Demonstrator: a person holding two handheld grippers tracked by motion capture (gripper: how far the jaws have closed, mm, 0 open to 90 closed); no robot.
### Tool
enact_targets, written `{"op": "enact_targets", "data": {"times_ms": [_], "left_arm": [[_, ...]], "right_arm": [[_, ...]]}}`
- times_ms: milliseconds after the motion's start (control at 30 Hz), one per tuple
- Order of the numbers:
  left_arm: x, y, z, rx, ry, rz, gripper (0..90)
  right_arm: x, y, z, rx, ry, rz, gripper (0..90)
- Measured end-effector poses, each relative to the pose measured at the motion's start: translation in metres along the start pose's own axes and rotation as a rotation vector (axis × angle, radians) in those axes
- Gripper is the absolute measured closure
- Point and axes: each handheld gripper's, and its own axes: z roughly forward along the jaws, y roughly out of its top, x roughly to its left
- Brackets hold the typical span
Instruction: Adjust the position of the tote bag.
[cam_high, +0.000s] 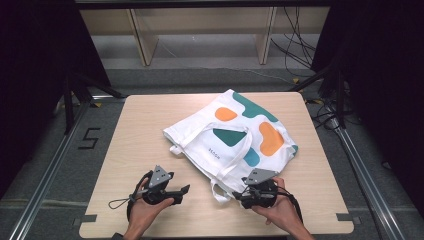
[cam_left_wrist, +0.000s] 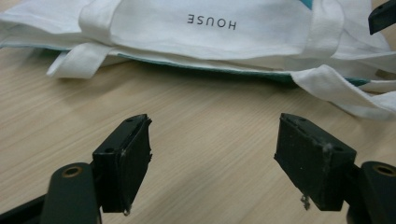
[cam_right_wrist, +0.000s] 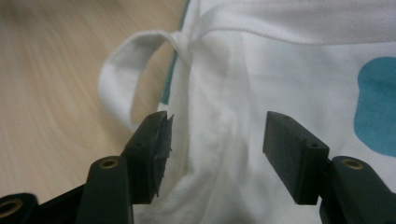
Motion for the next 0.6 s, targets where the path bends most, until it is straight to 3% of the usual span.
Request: {"op": "enact_targets", "data": {"times_ms": [33,67,133,167,200,233,300,400,467,500,533,567,600], "left_arm": [[0.003,-0.001,-0.001,0.009,0.002,0.010,25.7],[0.003,-0.002,0.000,-0.007,0.016,-0.008,25.7],[0.006,-0.003,0.000,0.005,0.023,-0.023,25.5],[0.010,-0.002,-0.002,0.027,0.029,0.008,25.1],[0.010,-0.003,-0.001,0.008,0.037,-0.018,24.9],[0.010,-0.003,-0.001,0.008,0.037,-0.018,24.7],[0.013,-0.004,-0.001,0.037,0.040,-0.005,24.3],[0.015,-0.005,0.001,0.020,0.065,-0.048,23.6],[0.018,-0.006,-0.001,0.009,0.073,-0.054,23.6],[0.022,-0.006,-0.003,0.032,0.090,-0.038,23.5],[0.023,-0.007,-0.003,0.024,0.091,-0.050,23.1],[0.022,-0.007,-0.002,-0.002,0.098,-0.079,23.0],[0.024,-0.007,-0.002,-0.005,0.110,-0.081,23.0]], "right_arm": [[0.000,0.000,0.000,0.000,0.000,0.000,42.0],[0.001,-0.002,0.002,0.034,-0.021,-0.008,43.4],[0.001,-0.002,0.003,0.049,-0.025,-0.009,43.6],[0.002,-0.004,0.005,0.056,-0.041,-0.017,43.3],[0.003,-0.004,0.006,0.057,-0.043,-0.035,44.0],[0.003,-0.004,0.006,0.057,-0.043,-0.035,44.0],[0.007,-0.004,0.007,0.073,-0.046,-0.046,48.6],[0.010,-0.008,0.006,0.089,-0.047,-0.101,63.0],[0.009,-0.011,0.000,0.101,-0.035,-0.128,73.6],[0.008,-0.013,-0.002,0.094,-0.037,-0.137,76.0],[0.005,-0.017,-0.008,0.105,-0.059,-0.171,79.8],[0.001,-0.023,-0.016,0.116,-0.081,-0.161,82.8],[0.001,-0.023,-0.016,0.116,-0.081,-0.161,82.8]]}}
